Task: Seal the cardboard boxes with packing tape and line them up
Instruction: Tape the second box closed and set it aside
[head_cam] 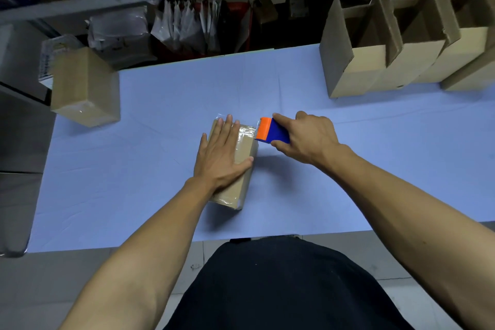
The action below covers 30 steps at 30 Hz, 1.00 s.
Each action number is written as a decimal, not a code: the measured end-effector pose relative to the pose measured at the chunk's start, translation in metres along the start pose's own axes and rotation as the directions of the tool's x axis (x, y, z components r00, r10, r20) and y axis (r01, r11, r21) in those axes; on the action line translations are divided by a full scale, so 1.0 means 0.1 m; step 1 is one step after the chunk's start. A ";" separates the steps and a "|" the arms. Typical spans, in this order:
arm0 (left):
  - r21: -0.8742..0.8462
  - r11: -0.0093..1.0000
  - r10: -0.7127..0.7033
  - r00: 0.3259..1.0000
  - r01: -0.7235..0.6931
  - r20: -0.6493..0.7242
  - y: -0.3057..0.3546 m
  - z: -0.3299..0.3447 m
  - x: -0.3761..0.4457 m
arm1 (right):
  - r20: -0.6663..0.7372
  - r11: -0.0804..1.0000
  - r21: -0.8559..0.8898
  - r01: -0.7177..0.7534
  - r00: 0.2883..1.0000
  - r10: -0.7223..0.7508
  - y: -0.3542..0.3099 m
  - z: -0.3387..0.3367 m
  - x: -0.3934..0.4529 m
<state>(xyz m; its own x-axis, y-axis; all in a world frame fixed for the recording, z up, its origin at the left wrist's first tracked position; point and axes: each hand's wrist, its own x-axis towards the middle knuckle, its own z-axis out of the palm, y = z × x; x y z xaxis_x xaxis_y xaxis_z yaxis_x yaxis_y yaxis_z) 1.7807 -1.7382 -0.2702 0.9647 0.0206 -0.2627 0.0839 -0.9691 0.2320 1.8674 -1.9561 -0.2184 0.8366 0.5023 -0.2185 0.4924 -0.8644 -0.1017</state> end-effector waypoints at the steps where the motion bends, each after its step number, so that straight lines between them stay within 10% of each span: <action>1: -0.006 1.000 -0.011 1.000 0.011 0.001 0.01 0.01 0.00 | -0.005 1.000 -0.008 -0.013 1.000 0.013 -0.05 -0.03 0.02; 14: -0.194 0.979 -0.069 0.996 0.058 -0.051 0.15 0.04 -0.10 | 0.095 0.938 0.121 -0.324 0.945 0.314 -0.32 0.37 0.05; 26: -0.785 0.544 -0.514 0.857 0.297 -0.033 0.01 -0.14 -0.14 | 0.106 0.863 0.389 -0.324 0.946 0.307 -0.44 0.75 0.14; 30: -0.859 0.409 -0.580 0.815 0.308 0.016 -0.06 -0.19 -0.06 | 0.092 0.584 0.722 -0.371 0.888 0.450 -0.52 0.54 0.27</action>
<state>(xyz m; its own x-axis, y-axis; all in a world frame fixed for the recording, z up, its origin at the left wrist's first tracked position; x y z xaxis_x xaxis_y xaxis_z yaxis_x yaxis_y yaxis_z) 1.7796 -1.7274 -0.2525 0.7332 0.5746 -0.3636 0.5458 -0.1784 0.8187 1.8512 -1.8990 -0.2712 0.9425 0.0550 -0.3296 -0.1961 -0.7074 -0.6791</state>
